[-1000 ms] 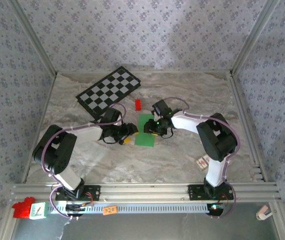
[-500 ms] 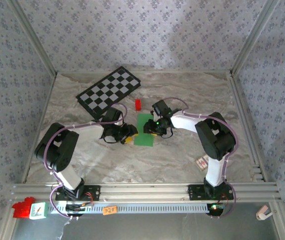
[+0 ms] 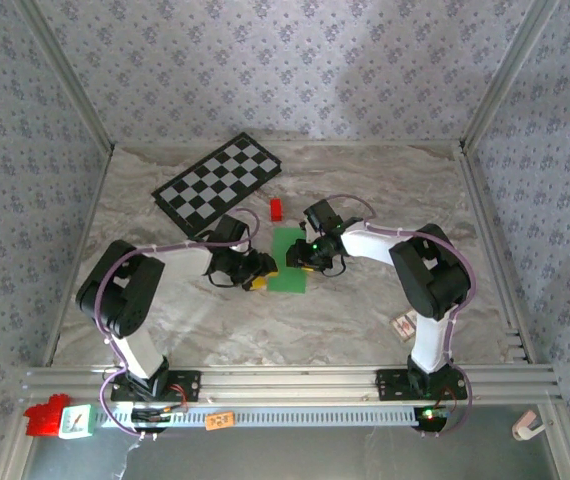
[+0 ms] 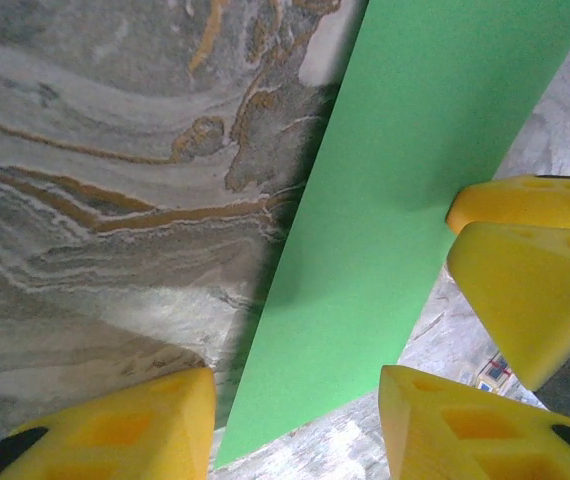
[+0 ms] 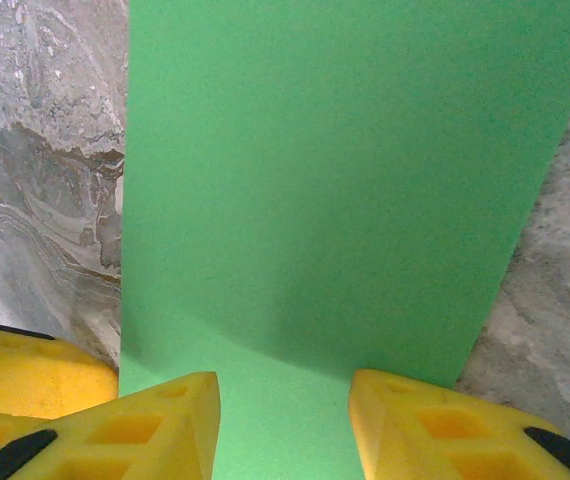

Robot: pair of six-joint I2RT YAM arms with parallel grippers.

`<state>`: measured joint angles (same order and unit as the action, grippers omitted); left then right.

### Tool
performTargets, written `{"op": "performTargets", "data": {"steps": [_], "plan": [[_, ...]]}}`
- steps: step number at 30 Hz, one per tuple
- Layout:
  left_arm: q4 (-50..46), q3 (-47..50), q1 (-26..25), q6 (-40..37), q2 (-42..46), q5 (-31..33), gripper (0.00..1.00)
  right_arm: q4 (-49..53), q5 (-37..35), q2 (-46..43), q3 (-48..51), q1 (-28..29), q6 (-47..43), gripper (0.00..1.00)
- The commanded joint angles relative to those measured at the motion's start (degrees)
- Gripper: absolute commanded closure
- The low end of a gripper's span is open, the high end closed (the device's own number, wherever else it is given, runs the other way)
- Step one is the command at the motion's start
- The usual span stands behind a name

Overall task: Fold a paper plane with a square sheet of paper (pick it up from the middle)
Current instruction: Third fold the triangle at the center of the table.

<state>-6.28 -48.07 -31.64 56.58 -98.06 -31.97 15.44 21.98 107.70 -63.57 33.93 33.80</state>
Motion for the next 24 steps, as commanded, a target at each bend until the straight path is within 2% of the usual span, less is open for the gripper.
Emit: {"op": "performTargets", "data": {"steps": [1,7,24], "plan": [[-1.7,-1.8,-0.7,-1.7,-0.7,-1.6,0.53,3.3,-0.8,3.3,0.9,0.1,-1.0,0.57],[1.3,-1.8,-0.8,-1.3,-0.8,-5.1,0.55,3.4,-0.9,3.1,1.0,0.1,-1.0,0.57],[8.7,-1.1,1.7,2.1,-3.4,-6.8,0.65,2.1,-0.6,2.1,2.2,-0.3,-0.8,0.57]]}}
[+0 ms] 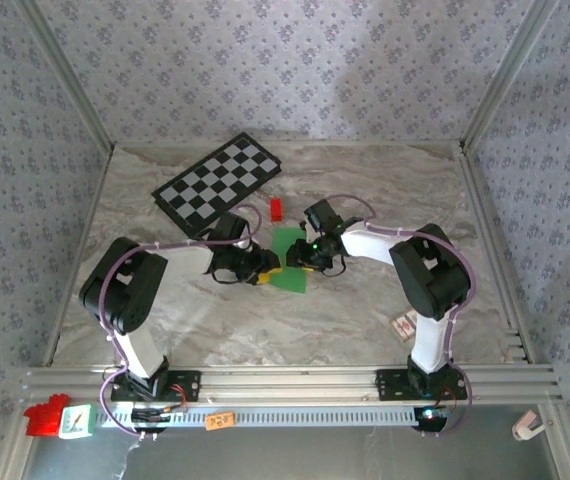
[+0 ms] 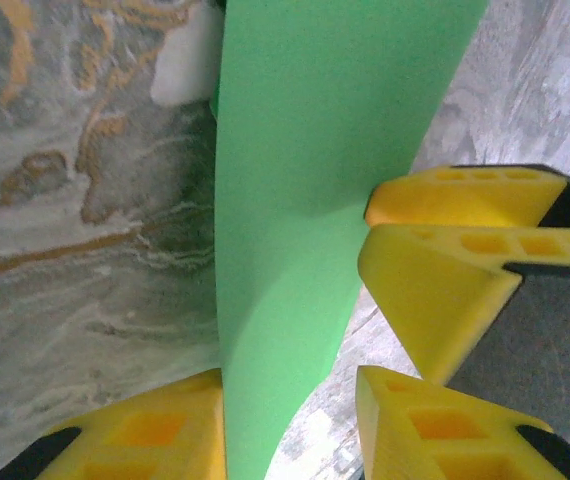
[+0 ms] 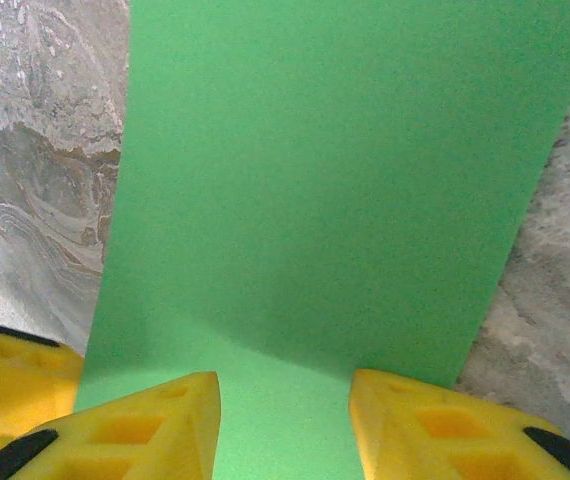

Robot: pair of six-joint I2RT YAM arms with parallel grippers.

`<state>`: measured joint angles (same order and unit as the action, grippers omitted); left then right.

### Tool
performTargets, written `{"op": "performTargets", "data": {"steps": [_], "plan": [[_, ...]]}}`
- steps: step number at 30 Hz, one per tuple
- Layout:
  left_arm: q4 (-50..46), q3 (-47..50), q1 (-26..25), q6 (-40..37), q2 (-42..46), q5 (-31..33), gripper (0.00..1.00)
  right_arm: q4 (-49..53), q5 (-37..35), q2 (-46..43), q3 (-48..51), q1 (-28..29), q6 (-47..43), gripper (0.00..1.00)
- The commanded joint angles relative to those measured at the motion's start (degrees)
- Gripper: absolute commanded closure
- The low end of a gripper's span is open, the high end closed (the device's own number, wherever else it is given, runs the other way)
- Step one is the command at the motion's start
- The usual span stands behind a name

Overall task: Fold a paper plane with a square sheet of paper (pick it up from the middle)
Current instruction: Third fold the triangle at the center of the table.

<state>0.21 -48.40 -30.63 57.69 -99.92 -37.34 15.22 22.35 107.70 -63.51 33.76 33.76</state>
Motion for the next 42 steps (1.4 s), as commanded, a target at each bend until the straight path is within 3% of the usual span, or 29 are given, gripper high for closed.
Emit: {"op": "performTargets", "data": {"steps": [1,16,22,24,28,31,37,42], "plan": [[2.8,-0.9,1.0,1.3,-2.1,-1.5,0.67,2.2,-0.9,2.1,2.3,-0.2,-0.8,0.57],[4.8,-3.2,3.3,2.5,-6.9,-3.9,0.80,0.8,-0.6,0.5,3.2,-0.5,-2.7,0.57],[3.8,-3.6,3.4,2.9,-6.3,-3.7,0.94,1.0,-1.7,-2.5,3.0,-0.7,-4.2,0.56],[2.9,-3.6,3.4,3.2,-5.6,-3.2,1.00,0.3,-3.0,-4.9,3.7,-0.7,-5.0,0.52],[-0.7,-4.5,3.4,4.0,-3.6,-1.5,1.00,-3.3,-6.6,-12.6,7.4,0.4,-9.3,0.34],[-4.7,-5.5,3.3,4.7,-2.1,0.5,1.00,-6.5,-11.1,-17.6,11.0,2.5,-14.7,0.26],[-6.6,-6.5,2.7,8.0,-0.2,2.4,1.00,-11.0,-16.9,-23.2,15.0,7.6,-23.9,0.22],[-6.8,-7.1,2.2,10.1,0.0,2.4,1.00,-14.0,-18.1,-22.4,15.7,12.2,-28.2,0.24]]}}
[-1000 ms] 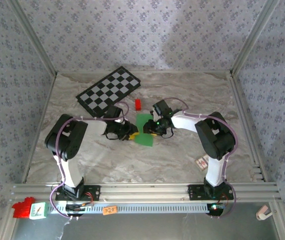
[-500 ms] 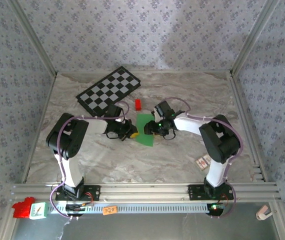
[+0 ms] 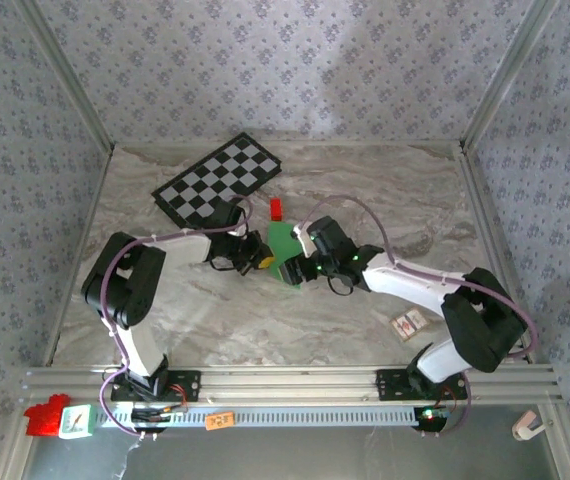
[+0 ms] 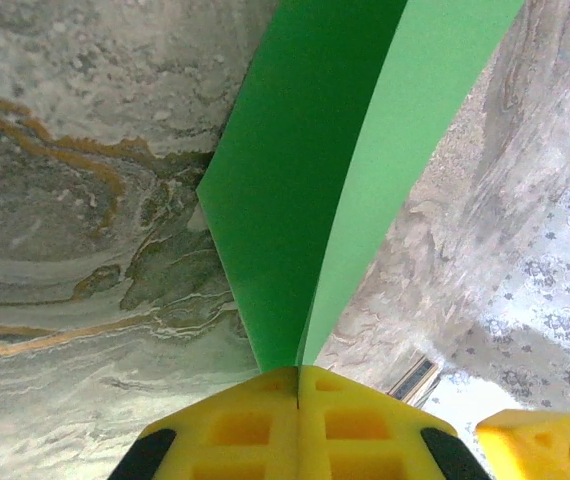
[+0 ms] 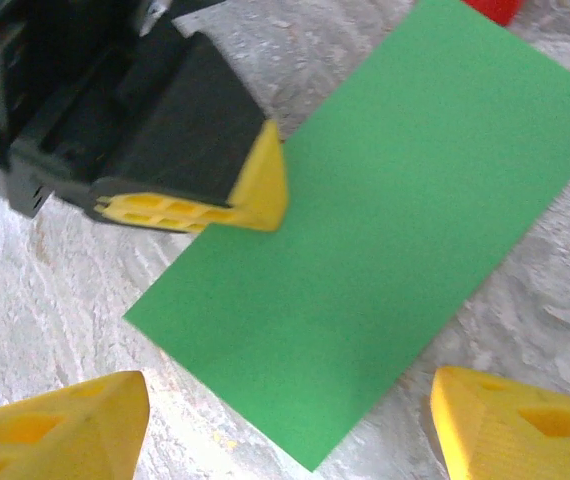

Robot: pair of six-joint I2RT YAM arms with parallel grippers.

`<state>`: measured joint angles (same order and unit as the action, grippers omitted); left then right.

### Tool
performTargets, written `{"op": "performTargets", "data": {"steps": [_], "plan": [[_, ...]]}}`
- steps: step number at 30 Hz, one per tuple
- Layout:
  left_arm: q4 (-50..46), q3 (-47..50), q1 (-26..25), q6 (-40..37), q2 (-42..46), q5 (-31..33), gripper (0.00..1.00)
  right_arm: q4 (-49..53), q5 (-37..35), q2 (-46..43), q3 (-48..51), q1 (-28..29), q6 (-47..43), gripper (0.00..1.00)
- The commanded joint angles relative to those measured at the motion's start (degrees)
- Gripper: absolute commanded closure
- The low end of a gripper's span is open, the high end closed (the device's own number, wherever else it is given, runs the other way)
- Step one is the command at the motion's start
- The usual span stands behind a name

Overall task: Fold a paper plane with a square sheet of paper (pick it up from the middle)
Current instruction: Third fold the triangle at the center of the table.

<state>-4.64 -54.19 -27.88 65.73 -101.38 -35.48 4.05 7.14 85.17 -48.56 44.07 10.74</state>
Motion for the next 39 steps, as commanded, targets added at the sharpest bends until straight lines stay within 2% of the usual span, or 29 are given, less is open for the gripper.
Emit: {"op": "performTargets", "data": {"steps": [1,9,15,21,30,39], "plan": [[-2.2,-1.5,-0.7,2.3,1.5,0.6,1.00,-3.4,-3.5,0.8,0.8,2.6,-5.7,0.25],[-3.4,-2.1,-1.1,2.1,1.1,0.8,1.00,-4.5,-8.9,7.3,-1.2,7.3,-7.8,0.29],[-3.6,-2.0,-1.3,2.2,1.1,0.7,1.00,-3.3,-13.2,9.5,-3.1,6.7,-5.9,0.36],[-4.2,-2.1,-1.4,1.5,1.0,1.1,1.00,-3.5,-12.5,7.5,-2.7,5.0,-5.4,0.42],[-4.5,-2.3,-1.5,1.4,0.8,1.0,0.98,-1.6,-7.0,8.4,-4.5,4.8,-7.2,0.56],[-4.5,-2.3,-1.5,1.5,0.7,1.0,0.96,-0.8,-5.1,9.2,-5.4,4.7,-7.8,0.61]]}}
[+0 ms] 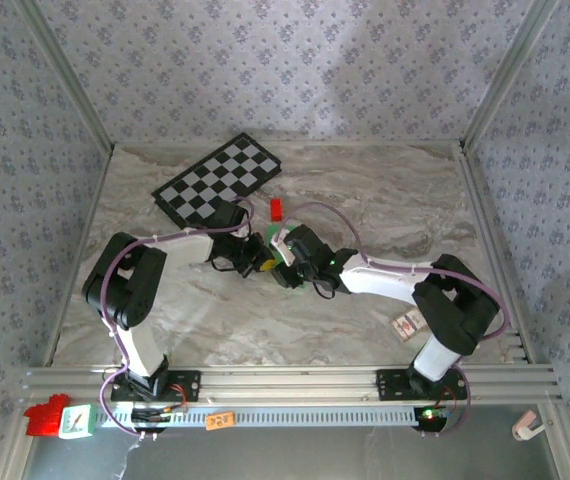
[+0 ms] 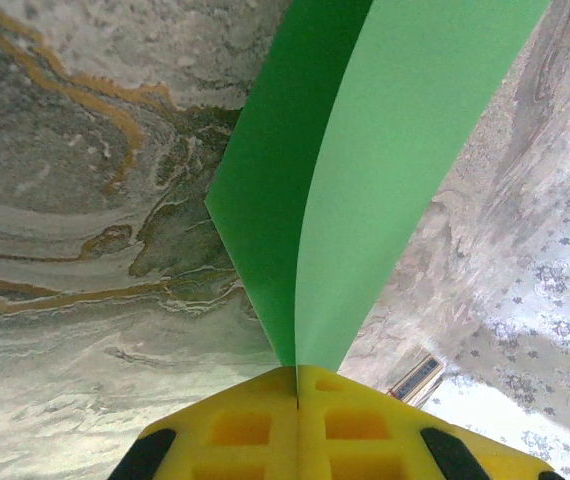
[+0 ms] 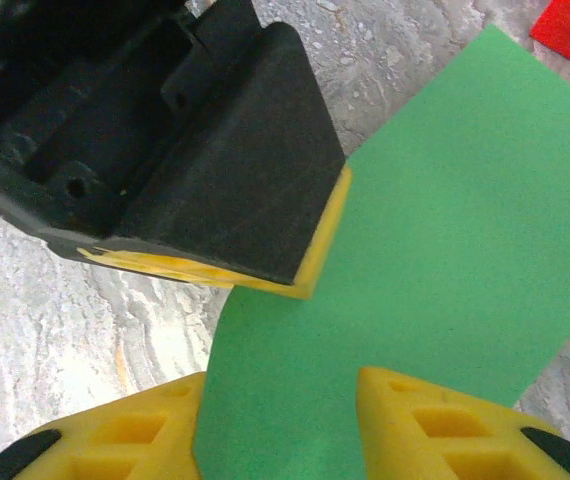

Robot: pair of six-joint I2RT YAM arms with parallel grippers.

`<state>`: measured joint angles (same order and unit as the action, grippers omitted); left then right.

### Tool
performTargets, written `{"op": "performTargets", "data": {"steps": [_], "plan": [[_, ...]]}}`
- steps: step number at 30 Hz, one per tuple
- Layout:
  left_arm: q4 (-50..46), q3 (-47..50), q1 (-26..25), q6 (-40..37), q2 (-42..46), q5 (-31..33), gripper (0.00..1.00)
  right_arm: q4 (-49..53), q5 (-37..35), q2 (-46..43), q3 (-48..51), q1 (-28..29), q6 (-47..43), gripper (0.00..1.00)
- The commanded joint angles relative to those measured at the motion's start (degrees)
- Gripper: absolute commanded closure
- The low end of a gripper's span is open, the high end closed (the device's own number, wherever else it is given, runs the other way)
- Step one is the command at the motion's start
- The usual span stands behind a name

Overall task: Fold a paper plane with a square sheet of paper (pick it up from the middle)
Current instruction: Third fold the triangle at the center of the table.

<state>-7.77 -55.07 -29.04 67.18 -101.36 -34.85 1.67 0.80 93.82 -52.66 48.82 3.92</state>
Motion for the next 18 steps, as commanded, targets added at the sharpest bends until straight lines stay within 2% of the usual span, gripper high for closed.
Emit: {"op": "performTargets", "data": {"steps": [1,10,13,18], "plan": [[-1.5,-1.5,-0.4,0.0,0.6,0.4,0.96,1.6,1.4,0.6,-1.3,0.0,-1.2,0.63],[-1.7,-1.3,-0.2,0.2,1.2,0.5,0.92,2.0,1.3,0.7,-1.2,-0.1,-1.3,0.81],[-2.5,-0.8,0.9,-0.2,2.6,1.2,0.85,1.7,3.0,0.0,-0.8,-0.3,-1.5,0.85],[-6.3,-0.4,4.3,-2.3,6.6,3.6,0.66,0.5,11.2,-0.9,0.6,-1.9,-1.3,0.86]]}}
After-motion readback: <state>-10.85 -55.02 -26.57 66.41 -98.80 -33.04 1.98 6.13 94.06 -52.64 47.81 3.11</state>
